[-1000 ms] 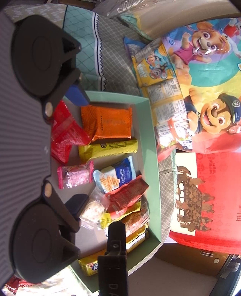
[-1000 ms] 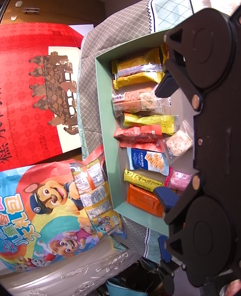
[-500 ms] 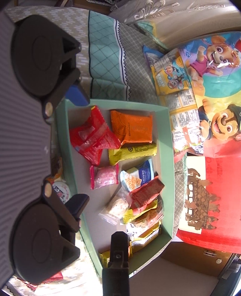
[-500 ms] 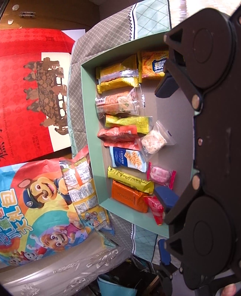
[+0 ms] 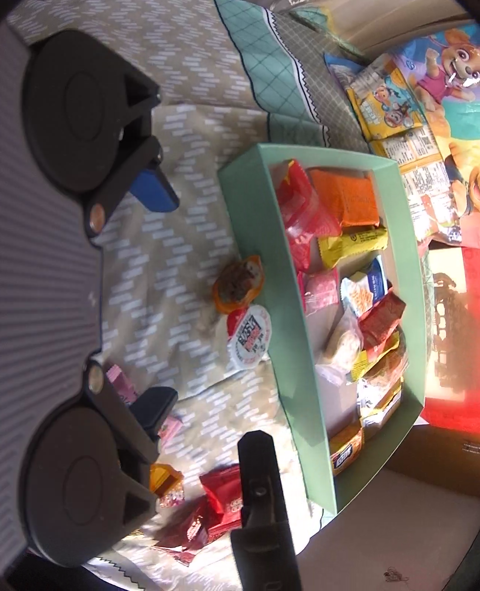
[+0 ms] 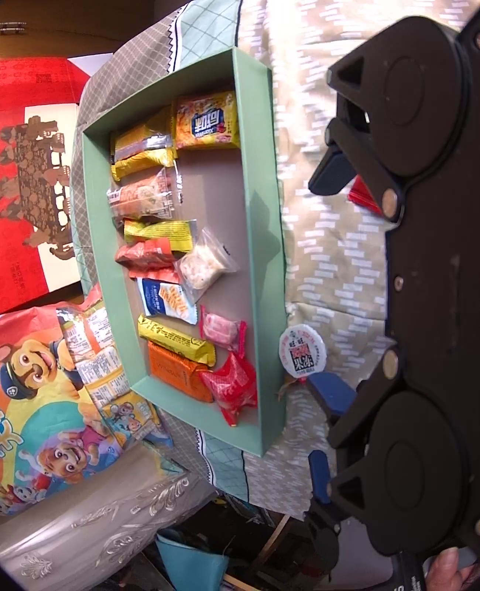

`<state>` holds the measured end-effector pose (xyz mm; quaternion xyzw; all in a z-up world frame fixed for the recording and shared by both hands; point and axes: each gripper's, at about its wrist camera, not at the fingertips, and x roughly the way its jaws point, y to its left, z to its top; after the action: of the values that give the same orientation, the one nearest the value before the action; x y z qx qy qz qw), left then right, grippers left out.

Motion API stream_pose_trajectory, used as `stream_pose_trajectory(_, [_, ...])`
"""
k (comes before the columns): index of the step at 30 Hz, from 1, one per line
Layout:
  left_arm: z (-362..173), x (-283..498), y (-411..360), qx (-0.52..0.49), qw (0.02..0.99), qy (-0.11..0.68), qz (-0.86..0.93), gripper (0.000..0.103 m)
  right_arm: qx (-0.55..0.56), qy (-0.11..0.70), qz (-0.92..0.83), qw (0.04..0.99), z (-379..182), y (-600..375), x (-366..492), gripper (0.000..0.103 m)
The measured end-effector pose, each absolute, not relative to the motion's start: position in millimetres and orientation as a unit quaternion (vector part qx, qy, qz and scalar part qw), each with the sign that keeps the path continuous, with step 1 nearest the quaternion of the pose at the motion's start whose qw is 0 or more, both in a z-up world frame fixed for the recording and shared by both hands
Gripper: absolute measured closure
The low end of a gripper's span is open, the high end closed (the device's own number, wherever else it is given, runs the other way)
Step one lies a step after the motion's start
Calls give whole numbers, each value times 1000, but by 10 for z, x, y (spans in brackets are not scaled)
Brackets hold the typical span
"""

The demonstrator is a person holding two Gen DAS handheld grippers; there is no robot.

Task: Organize snacks
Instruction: 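Grasp the pink Vitamin C candy with the left tool while the right grasps the yellow packet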

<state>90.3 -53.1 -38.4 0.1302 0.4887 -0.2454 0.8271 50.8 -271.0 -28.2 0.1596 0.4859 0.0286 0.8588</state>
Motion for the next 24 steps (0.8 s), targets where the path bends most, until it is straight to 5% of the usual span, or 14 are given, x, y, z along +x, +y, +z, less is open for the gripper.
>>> stream_pose_trajectory(13, [-536, 556, -915, 183, 797, 473, -329, 23, 163, 497, 9, 852, -335, -2788, -40, 29])
stream_pose_trajectory(18, [-598, 564, -974, 181, 796, 474, -330, 66, 165, 500, 4, 850, -343, -2812, -116, 36])
stream_pose_trajectory(24, [-571, 704, -602, 119, 814, 501, -270, 77, 165, 511, 22, 843, -412, -2733, -155, 43])
